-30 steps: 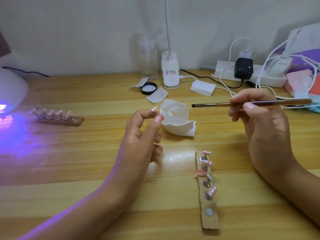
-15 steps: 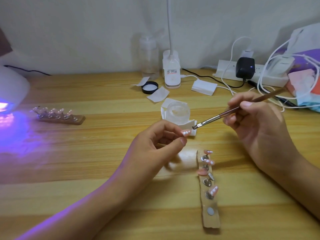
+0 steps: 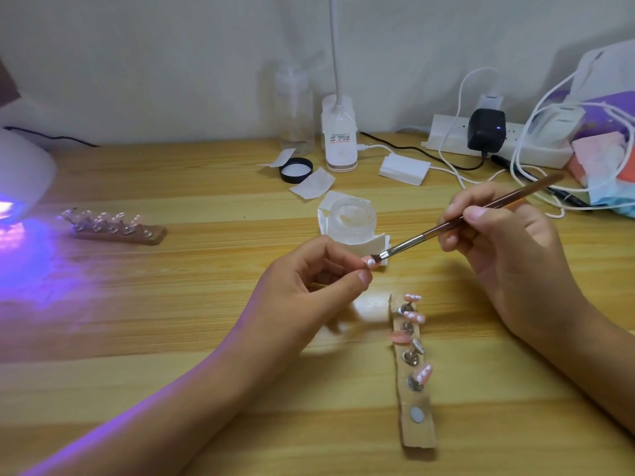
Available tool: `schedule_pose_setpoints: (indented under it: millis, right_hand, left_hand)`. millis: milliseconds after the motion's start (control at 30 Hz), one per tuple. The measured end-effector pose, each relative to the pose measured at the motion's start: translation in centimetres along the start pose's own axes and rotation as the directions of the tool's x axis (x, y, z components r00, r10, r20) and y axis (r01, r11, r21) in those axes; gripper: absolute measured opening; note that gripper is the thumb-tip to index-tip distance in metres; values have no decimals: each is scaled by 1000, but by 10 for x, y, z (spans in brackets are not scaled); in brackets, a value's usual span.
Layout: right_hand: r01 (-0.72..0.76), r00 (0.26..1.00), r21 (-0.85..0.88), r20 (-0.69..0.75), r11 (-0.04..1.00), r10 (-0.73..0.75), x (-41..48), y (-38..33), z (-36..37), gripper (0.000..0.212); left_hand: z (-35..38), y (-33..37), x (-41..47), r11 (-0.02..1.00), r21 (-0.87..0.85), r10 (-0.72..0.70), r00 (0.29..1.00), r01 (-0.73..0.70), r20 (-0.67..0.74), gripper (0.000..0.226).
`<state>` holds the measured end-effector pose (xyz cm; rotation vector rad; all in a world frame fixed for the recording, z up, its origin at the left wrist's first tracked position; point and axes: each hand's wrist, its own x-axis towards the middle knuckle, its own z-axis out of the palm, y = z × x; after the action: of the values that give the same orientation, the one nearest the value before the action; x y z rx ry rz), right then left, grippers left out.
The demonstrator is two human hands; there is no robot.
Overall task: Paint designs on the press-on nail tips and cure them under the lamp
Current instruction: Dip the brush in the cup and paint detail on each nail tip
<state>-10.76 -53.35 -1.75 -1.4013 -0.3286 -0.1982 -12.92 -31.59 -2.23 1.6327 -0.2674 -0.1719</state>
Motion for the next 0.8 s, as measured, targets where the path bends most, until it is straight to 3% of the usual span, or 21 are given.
schedule_pose_setpoints:
  millis: [200,333,467,600,800]
  right_hand:
    - [58,996,-134,-52,989,-66,-2,-2,1,15]
    - [41,993,-32,-111,999,-44,-1,-2,0,26]
    - [15,998,39,-55,999,-13,-1,-3,0,32]
    - [15,1000,22,22,1000,-16,-2,-3,1,20]
    - [17,1000,-54,1,998,-17,-3,-2,4,16]
  left_hand:
    - [0,1,-1,1000,-15,-4,1000,4,0,11]
    - [0,2,-1,1000,-4,-23,1000,23,-2,8]
    - [1,1,0,999,-3,-37,999,37,-17,6]
    - [1,1,0,999,11,-34,999,34,-16,6]
    - [0,0,0,999,8,-32,999,32,-17,6]
